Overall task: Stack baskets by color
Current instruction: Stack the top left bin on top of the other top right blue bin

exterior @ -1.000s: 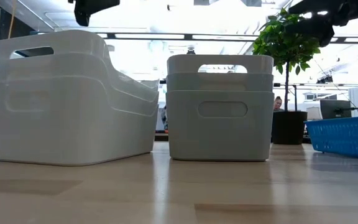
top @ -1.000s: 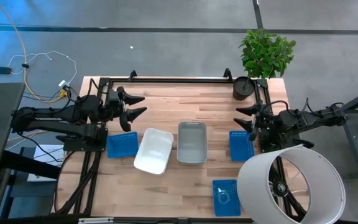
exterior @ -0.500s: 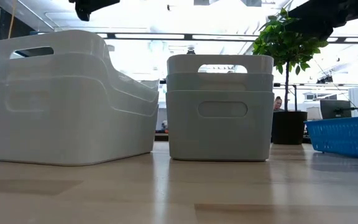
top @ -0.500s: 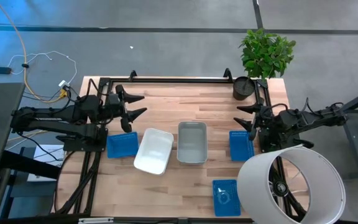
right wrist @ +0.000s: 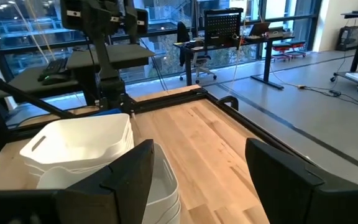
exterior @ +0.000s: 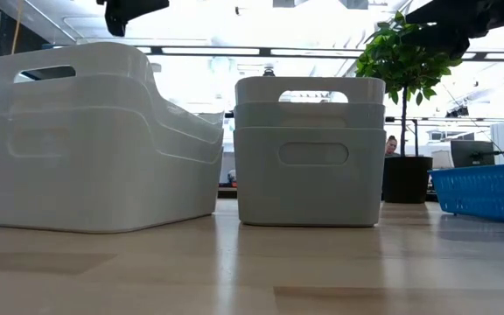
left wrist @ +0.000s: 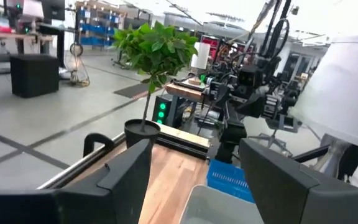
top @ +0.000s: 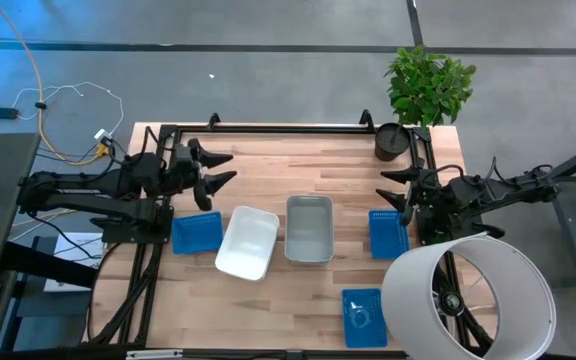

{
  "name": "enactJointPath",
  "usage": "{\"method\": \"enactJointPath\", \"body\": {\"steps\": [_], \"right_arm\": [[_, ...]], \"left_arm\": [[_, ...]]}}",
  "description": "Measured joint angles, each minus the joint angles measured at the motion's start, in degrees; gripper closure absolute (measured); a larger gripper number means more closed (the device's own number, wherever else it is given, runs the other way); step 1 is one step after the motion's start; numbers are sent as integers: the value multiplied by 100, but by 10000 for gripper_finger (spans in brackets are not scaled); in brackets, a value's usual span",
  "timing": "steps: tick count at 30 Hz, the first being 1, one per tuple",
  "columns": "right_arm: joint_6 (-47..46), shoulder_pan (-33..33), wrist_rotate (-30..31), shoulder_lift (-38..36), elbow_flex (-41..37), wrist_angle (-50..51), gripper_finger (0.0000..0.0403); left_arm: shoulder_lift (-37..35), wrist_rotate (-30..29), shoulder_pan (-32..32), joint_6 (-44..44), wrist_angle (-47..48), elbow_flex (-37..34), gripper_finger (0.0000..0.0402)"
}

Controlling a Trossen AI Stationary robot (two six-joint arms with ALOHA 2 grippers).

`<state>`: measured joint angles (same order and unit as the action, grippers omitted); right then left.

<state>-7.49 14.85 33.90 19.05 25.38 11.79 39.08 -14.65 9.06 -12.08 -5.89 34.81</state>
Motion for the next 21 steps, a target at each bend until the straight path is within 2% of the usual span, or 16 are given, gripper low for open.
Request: {"method": "enactJointPath", "body": {"steps": [5,9,11,15,17,21], "right_arm": [[-43,0,-5,0,-2,-2,162],[-768,0,-69,112,11,57,162],[-1201,0,-329,287,104,504,162],[-2534,1,-1126,911,418,1889,162],[-3132,0,-1765,1246,564,2392,162],[-3678,40,-3165,1780,787,2831,162]], "left_arm": [[32,4,-35,-104,-52,-2,167],[32,4,-112,-129,-205,-2,167],[32,4,-147,-129,-242,-2,167],[29,4,-185,-130,-391,-2,167],[29,4,-206,-129,-486,-2,167],[29,6,-238,-129,-518,-2,167]]}}
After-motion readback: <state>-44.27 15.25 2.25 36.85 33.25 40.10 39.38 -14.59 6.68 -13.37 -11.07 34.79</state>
